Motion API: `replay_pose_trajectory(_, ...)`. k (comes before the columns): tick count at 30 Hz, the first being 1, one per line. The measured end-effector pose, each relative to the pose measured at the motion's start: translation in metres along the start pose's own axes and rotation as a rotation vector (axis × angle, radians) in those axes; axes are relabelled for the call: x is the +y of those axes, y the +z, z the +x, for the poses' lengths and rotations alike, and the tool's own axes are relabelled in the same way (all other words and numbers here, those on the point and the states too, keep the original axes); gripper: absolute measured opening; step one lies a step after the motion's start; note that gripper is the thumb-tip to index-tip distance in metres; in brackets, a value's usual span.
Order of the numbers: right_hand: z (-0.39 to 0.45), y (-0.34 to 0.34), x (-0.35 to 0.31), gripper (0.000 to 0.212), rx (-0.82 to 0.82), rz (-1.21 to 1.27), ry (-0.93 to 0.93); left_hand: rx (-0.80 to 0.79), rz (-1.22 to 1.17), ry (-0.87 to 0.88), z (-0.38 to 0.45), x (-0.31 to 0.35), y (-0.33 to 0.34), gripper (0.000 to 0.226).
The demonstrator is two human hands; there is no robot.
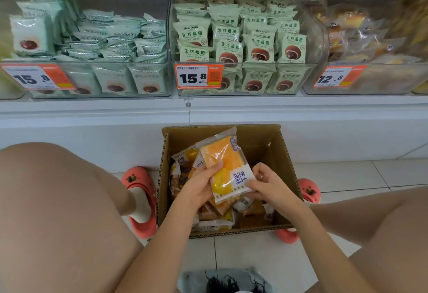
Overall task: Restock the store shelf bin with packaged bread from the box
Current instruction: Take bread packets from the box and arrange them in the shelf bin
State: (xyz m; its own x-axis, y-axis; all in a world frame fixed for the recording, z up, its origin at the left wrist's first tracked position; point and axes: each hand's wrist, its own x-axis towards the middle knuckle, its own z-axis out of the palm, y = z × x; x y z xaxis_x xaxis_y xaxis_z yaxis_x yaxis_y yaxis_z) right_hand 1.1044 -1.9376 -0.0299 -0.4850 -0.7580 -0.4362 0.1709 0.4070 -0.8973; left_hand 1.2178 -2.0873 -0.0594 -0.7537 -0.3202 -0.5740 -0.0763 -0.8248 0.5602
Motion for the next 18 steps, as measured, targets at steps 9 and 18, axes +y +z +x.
replay_pose_trajectory(9,-0.001,-0.007,-0.079,0.020,0.101,-0.180,-0.282,-0.053,0.159,0.324,-0.027,0.047,0.054,0.038)
replay_pose_trajectory(18,-0.006,-0.024,-0.175,0.015,0.198,-0.237,-0.499,-0.026,0.385,0.643,-0.042,0.115,0.128,0.040)
